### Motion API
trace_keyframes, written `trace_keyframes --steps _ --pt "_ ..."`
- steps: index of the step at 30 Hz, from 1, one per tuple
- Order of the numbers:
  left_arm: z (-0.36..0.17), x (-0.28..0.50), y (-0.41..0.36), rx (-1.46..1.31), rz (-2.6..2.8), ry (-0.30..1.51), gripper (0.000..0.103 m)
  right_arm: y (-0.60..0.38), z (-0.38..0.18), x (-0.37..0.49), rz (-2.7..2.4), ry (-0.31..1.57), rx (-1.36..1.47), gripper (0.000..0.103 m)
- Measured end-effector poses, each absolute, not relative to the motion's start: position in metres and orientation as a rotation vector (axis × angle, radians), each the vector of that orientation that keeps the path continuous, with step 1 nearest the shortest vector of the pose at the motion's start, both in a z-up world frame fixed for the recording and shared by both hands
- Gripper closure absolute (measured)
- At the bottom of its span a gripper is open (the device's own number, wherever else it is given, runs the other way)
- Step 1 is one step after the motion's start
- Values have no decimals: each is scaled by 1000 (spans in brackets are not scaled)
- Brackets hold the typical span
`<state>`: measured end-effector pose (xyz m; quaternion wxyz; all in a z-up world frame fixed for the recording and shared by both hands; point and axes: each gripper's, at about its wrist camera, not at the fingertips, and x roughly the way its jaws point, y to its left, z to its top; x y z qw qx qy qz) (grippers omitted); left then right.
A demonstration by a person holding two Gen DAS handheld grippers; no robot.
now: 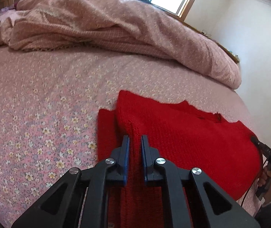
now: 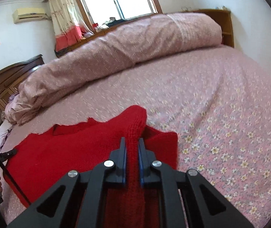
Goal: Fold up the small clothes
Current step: 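Grasp the folded cardigan edge with both grippers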
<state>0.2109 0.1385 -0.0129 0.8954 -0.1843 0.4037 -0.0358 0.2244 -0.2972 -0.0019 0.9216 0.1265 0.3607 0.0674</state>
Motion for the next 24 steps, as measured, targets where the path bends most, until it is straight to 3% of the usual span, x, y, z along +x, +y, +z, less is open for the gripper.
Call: trace_keyframes --steps 3,5,7,8,10,11,13,16,24 --pt "-17 213 139 -384 -61 880 94 -298 -9 226 140 774 268 90" --pt "-16 212 138 -397 -65 891 92 -301 -5 225 162 775 284 80" --pt "-13 209 141 -399 -72 906 85 -308 -2 221 177 766 321 59" --pt "-11 206 143 -398 -79 918 83 -312 0 218 195 759 351 54" --pt "-6 198 146 -405 -103 926 68 -317 1 213 230 750 391 33" --pt "-5 194 147 -409 -114 928 61 -320 2 210 243 752 404 31" --pt "-6 188 147 -400 -122 936 34 -322 3 206 257 765 401 26" --pt "-16 185 142 -371 -132 977 33 -325 -3 200 260 812 383 18" --pt "-30 180 146 -399 -151 1010 31 -353 -31 183 466 946 648 17"
